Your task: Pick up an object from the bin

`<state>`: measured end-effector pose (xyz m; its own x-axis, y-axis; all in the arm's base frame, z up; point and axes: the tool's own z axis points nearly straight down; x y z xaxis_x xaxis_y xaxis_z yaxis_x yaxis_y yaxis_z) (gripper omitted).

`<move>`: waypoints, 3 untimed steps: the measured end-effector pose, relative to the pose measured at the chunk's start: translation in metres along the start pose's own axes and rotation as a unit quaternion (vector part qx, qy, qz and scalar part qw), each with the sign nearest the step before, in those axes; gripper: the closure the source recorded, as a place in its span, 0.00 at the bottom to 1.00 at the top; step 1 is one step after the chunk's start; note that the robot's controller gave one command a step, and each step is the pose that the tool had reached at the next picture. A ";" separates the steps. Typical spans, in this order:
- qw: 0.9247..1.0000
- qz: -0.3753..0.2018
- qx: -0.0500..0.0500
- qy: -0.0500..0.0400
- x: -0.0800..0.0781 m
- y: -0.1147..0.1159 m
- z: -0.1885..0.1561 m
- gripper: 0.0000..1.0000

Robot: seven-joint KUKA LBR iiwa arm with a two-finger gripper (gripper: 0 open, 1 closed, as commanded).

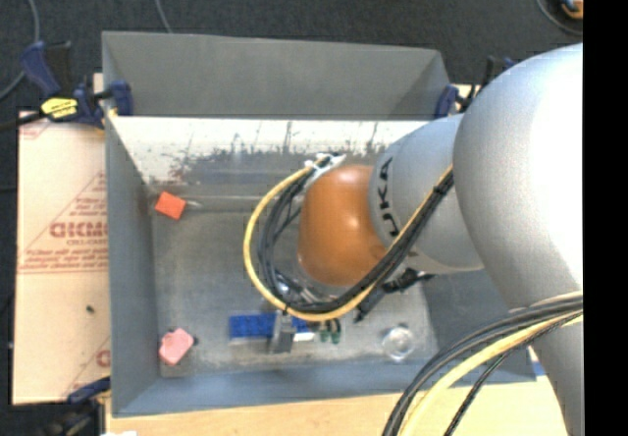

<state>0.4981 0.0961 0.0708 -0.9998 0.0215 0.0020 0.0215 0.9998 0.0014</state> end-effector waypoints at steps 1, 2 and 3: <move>1.000 0.000 0.000 0.000 0.000 0.000 0.000 1.00; 1.000 0.001 0.000 0.000 0.000 0.000 0.000 1.00; 1.000 0.001 0.000 0.000 0.000 0.000 0.000 1.00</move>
Offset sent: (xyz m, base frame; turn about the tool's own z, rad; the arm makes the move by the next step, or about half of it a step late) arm 0.0000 0.0000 0.0000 0.0000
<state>0.4981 0.0962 0.0708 -0.9997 0.0243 0.0020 0.0243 0.9997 0.0015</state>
